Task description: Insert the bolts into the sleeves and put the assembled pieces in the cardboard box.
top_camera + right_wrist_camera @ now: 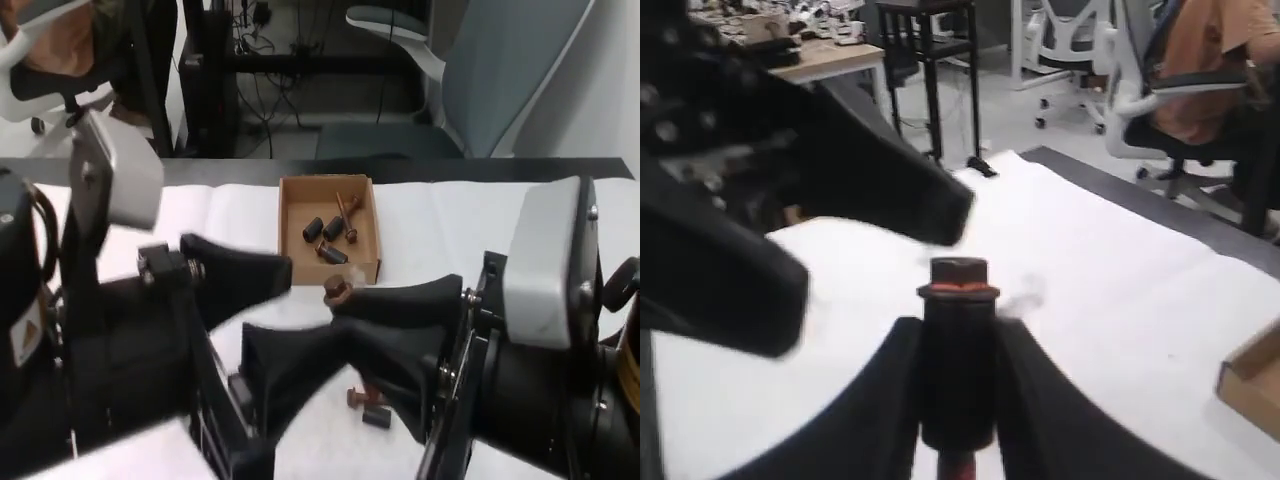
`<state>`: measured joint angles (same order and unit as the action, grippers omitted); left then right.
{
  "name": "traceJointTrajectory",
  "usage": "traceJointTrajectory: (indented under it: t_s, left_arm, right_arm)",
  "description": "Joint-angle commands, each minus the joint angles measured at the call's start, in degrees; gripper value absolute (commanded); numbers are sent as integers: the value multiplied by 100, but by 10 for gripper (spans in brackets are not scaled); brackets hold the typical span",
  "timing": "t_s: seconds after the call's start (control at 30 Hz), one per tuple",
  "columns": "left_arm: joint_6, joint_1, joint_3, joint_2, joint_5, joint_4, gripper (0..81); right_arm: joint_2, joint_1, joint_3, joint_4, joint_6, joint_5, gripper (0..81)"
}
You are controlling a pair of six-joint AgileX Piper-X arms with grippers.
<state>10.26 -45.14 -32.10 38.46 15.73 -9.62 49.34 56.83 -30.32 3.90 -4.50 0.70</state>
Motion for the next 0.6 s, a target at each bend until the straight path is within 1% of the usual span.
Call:
traceJointTrajectory:
  t_s: [0.0, 0.13, 0.27, 0.37, 0.47, 0.57]
  left_arm:
    - [-22, 5, -60, -118, -290, 434, 700]
    - [-6, 9, -74, -215, -278, -17, 700]
    - [-6, -6, -74, 63, -455, -850, 700]
    - [-1, -6, -74, 640, -511, -820, 700]
    - [31, -6, -121, 1535, -483, -699, 700]
    - [109, -6, -292, 2553, -101, -703, 700]
  right_arm:
    - [78, -240, -56, -122, 191, 332, 6]
    - [368, -879, -306, -390, 232, 108, 6]
    - [984, -1561, -952, -772, 781, -417, 6]
    - [1573, -2008, -1605, -1279, 1116, -644, 6]
    - [2285, -2401, -2390, -1984, 1333, -859, 6]
    - [3069, -2638, -3200, -2740, 1671, -966, 6]
